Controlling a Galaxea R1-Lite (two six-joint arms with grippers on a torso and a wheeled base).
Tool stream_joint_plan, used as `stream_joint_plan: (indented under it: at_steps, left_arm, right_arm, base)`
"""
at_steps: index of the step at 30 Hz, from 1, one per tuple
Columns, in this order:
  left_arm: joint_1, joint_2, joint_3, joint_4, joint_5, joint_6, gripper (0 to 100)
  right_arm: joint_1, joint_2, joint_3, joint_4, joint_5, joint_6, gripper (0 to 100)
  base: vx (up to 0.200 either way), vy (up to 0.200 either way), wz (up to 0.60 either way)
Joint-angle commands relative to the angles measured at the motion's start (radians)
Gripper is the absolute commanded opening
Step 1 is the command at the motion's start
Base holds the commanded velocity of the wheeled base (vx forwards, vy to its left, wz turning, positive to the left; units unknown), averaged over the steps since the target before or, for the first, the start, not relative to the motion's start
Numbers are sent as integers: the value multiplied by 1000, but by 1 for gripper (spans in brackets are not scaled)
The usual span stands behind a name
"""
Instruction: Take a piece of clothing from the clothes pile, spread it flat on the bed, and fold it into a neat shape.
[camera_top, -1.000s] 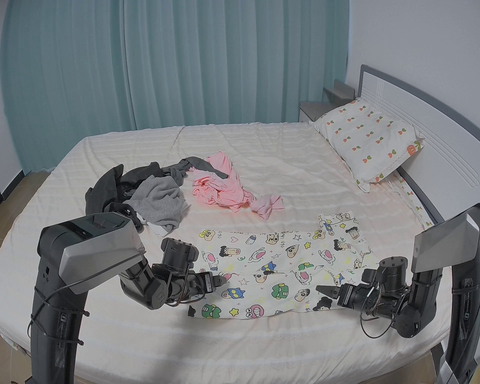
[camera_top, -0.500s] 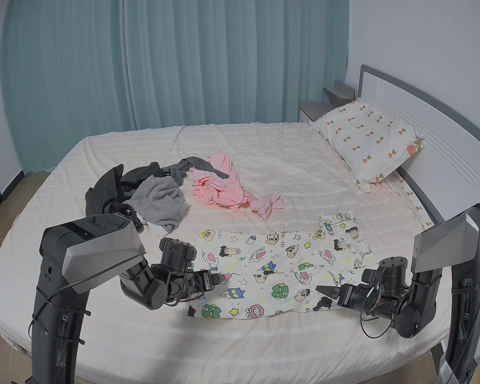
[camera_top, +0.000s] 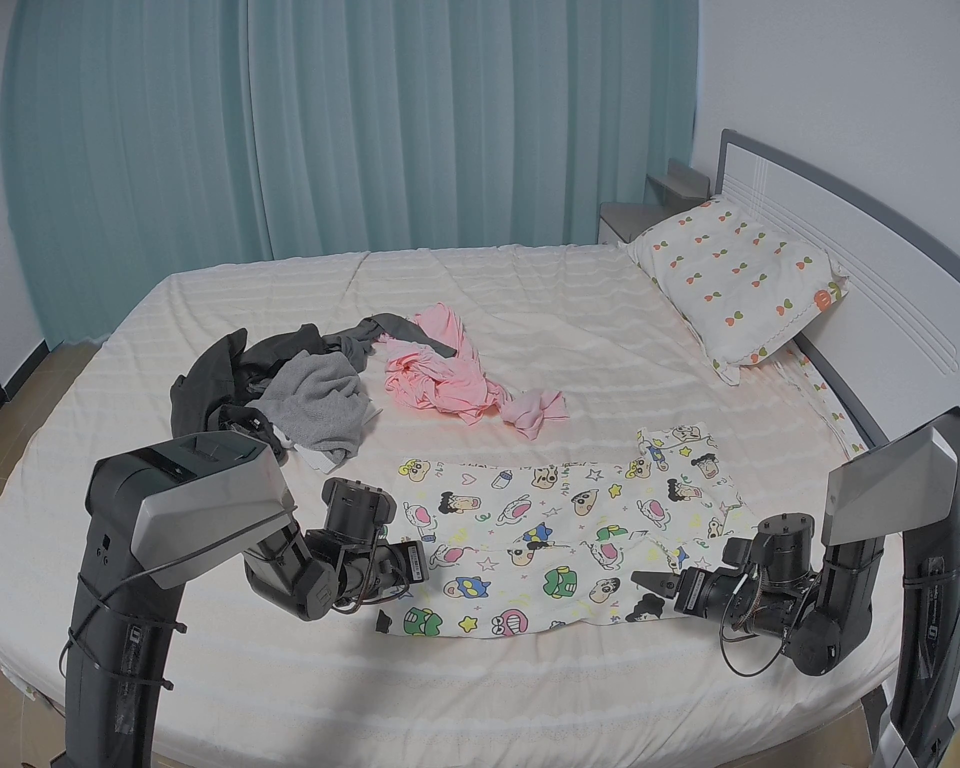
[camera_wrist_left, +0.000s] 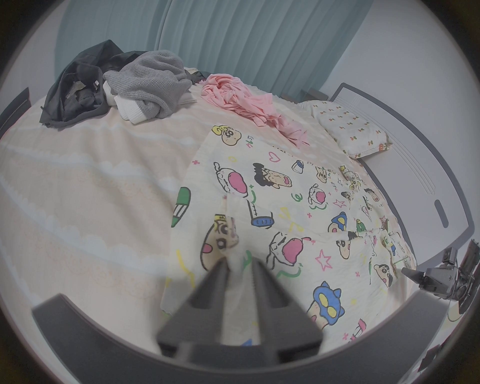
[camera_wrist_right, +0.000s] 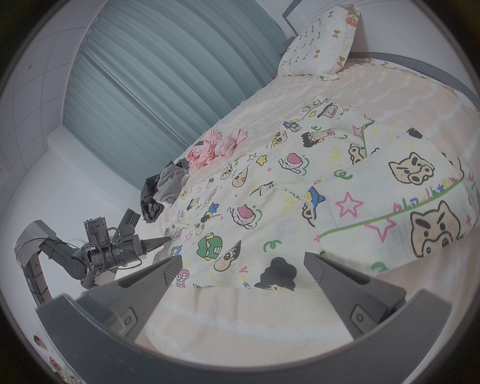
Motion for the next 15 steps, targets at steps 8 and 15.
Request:
stream_joint_plan:
  at_steps: [8, 15]
  left_arm:
    - [3, -68, 64, 2, 1, 1, 0]
    - [7, -68, 58, 4, 2, 2, 0]
  right_arm:
    - [-1, 6, -1, -1, 0, -1, 100]
    - [-1, 6, 0, -1, 0, -1, 100]
  base:
    - [0, 0, 0]
    - [0, 0, 0]
